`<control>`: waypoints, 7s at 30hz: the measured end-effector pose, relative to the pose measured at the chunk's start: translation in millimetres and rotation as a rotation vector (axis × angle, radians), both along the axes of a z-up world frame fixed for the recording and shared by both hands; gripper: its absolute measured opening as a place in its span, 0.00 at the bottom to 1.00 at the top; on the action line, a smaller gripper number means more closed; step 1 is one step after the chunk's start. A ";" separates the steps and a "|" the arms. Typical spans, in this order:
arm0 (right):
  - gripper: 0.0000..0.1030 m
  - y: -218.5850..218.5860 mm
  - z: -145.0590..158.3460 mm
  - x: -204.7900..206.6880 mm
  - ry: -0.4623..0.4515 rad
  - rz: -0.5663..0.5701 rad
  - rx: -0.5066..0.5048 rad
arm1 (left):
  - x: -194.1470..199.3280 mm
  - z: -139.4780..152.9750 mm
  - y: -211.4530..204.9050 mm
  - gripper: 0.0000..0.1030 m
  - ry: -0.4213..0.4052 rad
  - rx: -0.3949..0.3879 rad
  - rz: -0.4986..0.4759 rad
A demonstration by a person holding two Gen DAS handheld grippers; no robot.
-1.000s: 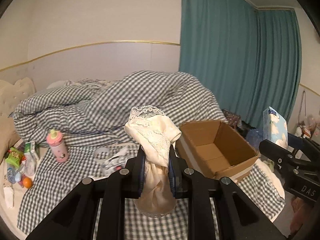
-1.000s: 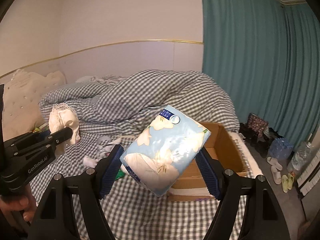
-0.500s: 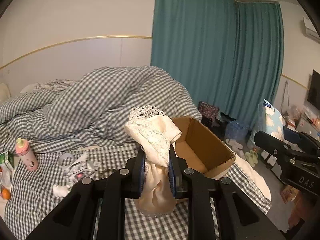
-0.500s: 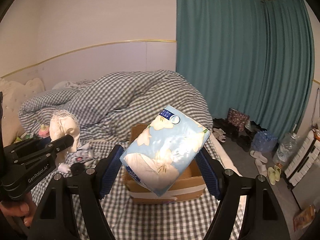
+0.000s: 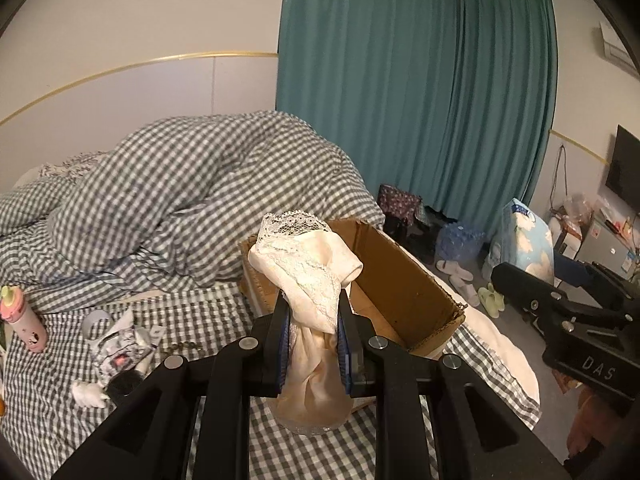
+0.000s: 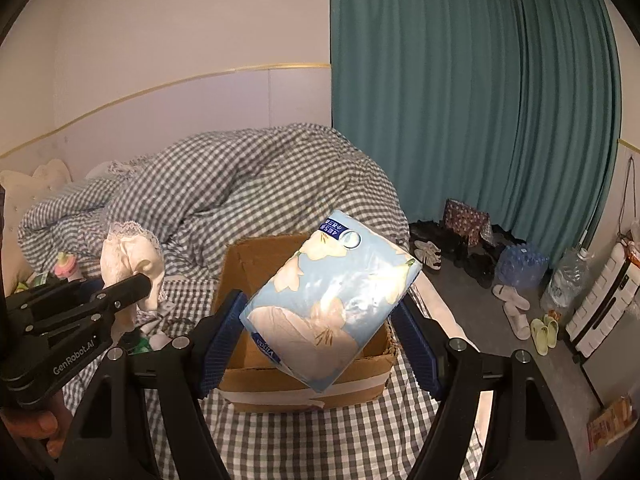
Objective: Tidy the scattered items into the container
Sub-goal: 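Carry the lace cloth with the left gripper while the right gripper carries the tissue pack over the box, then open both grippers to drop the cloth and tissue pack into the box, then move both grippers back from the box toward the items on the bed, then grasp the white plush toy with the left gripper while the right gripper grasps the green snack bag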
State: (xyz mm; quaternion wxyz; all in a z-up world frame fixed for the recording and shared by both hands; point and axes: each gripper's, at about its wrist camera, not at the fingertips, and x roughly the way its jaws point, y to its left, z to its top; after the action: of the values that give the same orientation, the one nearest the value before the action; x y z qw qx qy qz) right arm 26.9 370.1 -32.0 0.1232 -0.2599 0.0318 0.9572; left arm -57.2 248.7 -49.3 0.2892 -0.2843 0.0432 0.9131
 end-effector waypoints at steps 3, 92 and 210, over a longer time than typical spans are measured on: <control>0.71 11.9 -8.0 -10.8 -0.019 -0.007 -0.008 | -11.5 -5.2 4.2 0.20 -0.009 -0.010 -0.008; 0.92 -38.7 23.2 -17.0 0.010 0.068 0.003 | -3.0 41.3 -99.1 0.84 0.040 0.065 0.183; 0.57 -255.2 -277.5 -222.1 -0.553 0.485 -0.061 | -179.3 -268.3 -296.6 0.70 -0.433 -0.113 0.456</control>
State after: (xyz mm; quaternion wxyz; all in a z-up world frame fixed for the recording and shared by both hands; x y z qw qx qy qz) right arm -195.1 114.9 -309.5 -0.1109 -0.5123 -0.0365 0.8509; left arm -236.6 -47.9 -317.6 0.0634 -0.4902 -0.0334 0.8686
